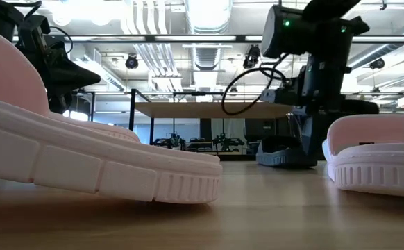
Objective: Pick and place slides into the shelf
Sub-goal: Put the black slipper under the shelf
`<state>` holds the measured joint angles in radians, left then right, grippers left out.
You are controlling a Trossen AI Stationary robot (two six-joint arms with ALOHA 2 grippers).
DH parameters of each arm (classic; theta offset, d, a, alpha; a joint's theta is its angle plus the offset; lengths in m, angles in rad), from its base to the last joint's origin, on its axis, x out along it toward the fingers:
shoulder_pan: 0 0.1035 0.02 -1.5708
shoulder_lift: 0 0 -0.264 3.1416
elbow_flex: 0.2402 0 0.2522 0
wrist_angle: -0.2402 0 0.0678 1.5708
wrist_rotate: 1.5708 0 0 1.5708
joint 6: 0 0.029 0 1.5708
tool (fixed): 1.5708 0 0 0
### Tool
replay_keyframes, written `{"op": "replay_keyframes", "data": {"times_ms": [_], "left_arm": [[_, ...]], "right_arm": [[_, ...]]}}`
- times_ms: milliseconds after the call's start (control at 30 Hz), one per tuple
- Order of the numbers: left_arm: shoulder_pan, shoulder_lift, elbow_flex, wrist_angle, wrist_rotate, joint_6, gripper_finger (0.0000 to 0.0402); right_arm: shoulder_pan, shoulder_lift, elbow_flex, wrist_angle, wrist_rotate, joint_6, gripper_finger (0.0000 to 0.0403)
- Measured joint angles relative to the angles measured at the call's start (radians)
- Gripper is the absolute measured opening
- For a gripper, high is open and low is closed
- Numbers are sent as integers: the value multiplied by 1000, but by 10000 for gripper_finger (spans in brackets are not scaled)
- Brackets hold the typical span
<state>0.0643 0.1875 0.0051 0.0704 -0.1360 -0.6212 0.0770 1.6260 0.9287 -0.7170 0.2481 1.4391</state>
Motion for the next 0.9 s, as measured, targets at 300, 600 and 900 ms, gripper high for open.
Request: {"op": "replay_keyframes", "data": {"times_ms": [300,600,900], "left_arm": [[0,0,0,0,0,0,0],[0,0,0,0,0,0,0],[0,0,0,0,0,0,0]], "right_arm": [[-111,0,19,-1,167,-57,11],[-30,-2,136,2,-141,-341,11],[135,-3,281,111,-236,-453,11]]}}
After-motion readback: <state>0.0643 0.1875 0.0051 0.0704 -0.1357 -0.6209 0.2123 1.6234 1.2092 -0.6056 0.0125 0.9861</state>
